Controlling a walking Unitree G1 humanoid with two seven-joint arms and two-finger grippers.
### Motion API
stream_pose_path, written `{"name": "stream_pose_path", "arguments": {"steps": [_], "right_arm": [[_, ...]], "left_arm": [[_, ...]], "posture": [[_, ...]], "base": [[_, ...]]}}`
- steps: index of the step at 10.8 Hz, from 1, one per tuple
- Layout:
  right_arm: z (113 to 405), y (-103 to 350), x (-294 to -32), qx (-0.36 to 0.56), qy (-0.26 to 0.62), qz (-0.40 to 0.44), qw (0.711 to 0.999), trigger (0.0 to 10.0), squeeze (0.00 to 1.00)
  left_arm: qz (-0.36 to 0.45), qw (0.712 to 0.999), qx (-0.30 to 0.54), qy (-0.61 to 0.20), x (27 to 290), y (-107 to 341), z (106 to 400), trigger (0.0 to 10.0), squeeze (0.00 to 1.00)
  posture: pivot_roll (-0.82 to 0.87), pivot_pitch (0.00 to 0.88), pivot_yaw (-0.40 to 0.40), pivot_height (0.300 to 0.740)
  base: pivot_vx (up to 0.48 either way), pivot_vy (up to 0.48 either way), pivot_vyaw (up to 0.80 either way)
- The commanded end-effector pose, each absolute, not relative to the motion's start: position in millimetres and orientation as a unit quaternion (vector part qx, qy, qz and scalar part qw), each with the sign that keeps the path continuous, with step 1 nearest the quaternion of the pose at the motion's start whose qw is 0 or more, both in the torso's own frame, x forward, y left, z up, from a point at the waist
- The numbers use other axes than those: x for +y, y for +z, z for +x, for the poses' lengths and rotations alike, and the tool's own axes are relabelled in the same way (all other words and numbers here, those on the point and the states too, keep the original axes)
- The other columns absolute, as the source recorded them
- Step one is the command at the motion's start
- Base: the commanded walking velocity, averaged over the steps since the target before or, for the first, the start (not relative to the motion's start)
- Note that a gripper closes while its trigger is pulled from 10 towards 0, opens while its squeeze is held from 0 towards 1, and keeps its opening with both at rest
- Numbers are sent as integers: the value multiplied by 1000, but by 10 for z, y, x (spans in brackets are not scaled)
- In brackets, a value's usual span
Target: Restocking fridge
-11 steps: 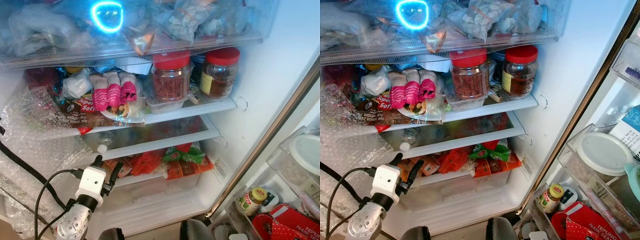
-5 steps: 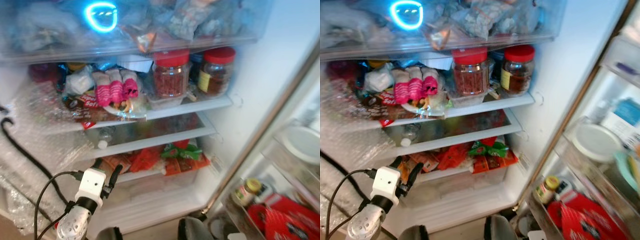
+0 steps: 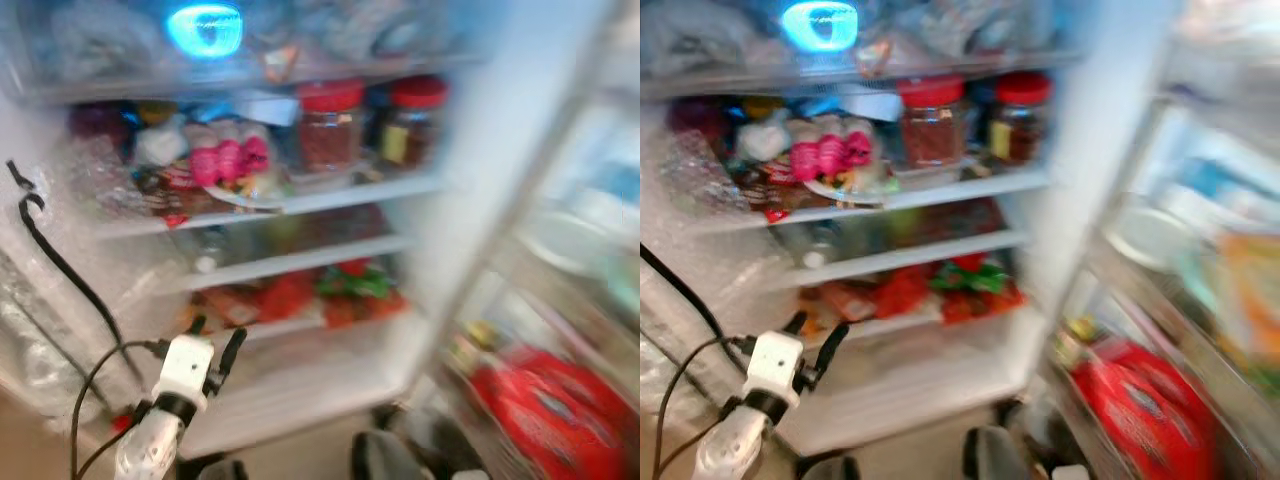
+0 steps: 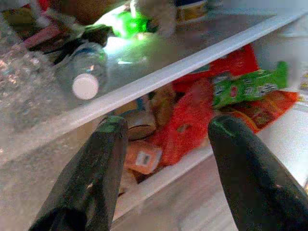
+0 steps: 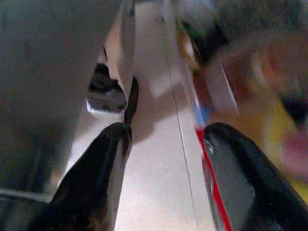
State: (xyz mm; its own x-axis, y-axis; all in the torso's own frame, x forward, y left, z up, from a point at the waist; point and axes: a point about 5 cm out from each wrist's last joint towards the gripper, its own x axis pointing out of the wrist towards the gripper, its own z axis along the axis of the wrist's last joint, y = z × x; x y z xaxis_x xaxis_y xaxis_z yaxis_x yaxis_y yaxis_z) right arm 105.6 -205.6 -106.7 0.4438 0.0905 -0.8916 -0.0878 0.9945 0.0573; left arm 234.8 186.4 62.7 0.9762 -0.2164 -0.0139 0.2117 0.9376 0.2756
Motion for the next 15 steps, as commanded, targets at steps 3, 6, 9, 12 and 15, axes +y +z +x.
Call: {"name": "stream_pose_path", "arguments": {"steps": [3, 6, 9, 12, 15], "right_arm": [[1028, -1079, -2052, 534, 55, 3, 844, 10000, 0], [1029, -1076, -2065, 533, 56, 3, 844, 10000, 0], [1030, -1074, -2072, 534, 56, 2, 844, 10000, 0], [1029, -1075, -2067, 534, 58, 3, 844, 10000, 0], [1028, -1076, -2069, 534, 54, 4, 844, 10000, 0]], "left_arm": [[135, 986, 1, -99, 1866, 598, 2366, 10000, 0], [119, 990, 8, -79, 1905, 570, 2356, 10000, 0], [106, 992, 15, -62, 1934, 542, 2348, 10000, 0], [97, 994, 25, -50, 1967, 498, 2341, 10000, 0], [84, 995, 34, -39, 1999, 455, 2335, 10000, 0]], "posture": [[-142, 0, -21, 619], [-142, 0, -28, 619], [-142, 0, -30, 619], [-141, 0, -29, 619], [-145, 0, -26, 619]], "base": [[-300, 0, 0], [-300, 0, 0], [-300, 0, 0], [-303, 0, 0], [-300, 0, 0]]}}
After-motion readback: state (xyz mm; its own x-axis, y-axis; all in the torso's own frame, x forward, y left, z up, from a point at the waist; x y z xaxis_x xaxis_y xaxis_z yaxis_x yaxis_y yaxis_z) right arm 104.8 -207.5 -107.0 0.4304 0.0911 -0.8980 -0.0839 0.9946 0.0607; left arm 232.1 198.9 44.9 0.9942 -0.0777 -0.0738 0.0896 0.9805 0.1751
